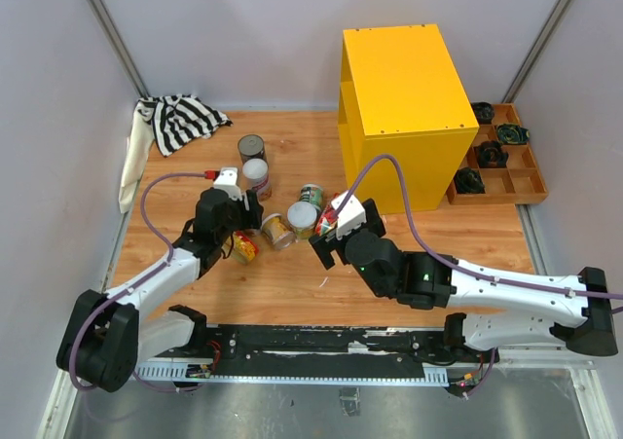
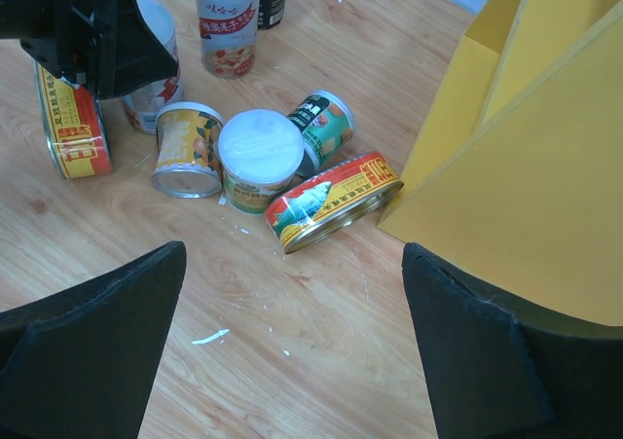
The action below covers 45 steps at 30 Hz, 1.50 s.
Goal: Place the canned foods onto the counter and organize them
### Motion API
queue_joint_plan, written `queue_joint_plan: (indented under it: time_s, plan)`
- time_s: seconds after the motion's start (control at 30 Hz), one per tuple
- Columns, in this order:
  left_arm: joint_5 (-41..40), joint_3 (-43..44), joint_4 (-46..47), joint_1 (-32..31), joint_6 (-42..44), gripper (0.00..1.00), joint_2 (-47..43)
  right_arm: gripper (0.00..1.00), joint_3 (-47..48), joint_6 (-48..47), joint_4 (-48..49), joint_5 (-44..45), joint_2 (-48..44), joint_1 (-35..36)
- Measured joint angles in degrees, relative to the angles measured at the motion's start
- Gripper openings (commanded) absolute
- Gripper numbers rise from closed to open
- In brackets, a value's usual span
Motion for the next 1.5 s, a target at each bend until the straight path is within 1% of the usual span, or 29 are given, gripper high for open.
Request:
queue_joint_plan:
  time_s: [0.17,0.27,0.47,0.63,0.87,0.97,1.13,1.27,1.5]
  plan:
    - [-0.11,0.33,-2.78,0.00,0.72,0.00,-3.13,0.92,0.00,-0.04,0.00,-0.04,-0.33,-0.22]
    - [-0.22,2.21,-4.85,0.00,1.57,0.00,-4.13,0.92,0.00,-0.04,0.00,-0.07,-0.52,-0.31]
    - [-0.28,8.22,-8.26,0.00,2.91,0.00,-5.70,0.91,0.00,-0.28,-0.02,-0.20,-1.44,-0.35]
    - [-0.22,14.21,-12.13,-0.02,3.85,0.00,-7.39,0.91,0.20,-1.29,-0.07,-0.24,-4.20,-0.35]
    - [1.64,27.58,-18.45,-0.92,4.44,0.00,-5.88,0.91,4.72,-4.85,-0.48,-0.24,-5.53,-0.35]
    - [2.64,34.29,-20.35,-2.71,4.74,0.00,-3.26,0.91,7.74,-7.41,-0.52,-0.24,-5.92,-0.35]
    - [4.48,47.89,-24.11,-7.69,6.40,0.00,4.13,0.91,13.42,-12.41,-0.44,-1.11,-6.19,-0.79]
    - [5.81,59.52,-27.10,-11.89,7.87,0.00,10.64,0.93,17.18,-16.61,-0.48,-4.61,-6.25,-2.25]
    - [8.00,75.95,-30.88,-16.92,9.16,0.00,18.93,0.95,23.06,-22.47,-0.92,-12.20,-5.62,-6.36]
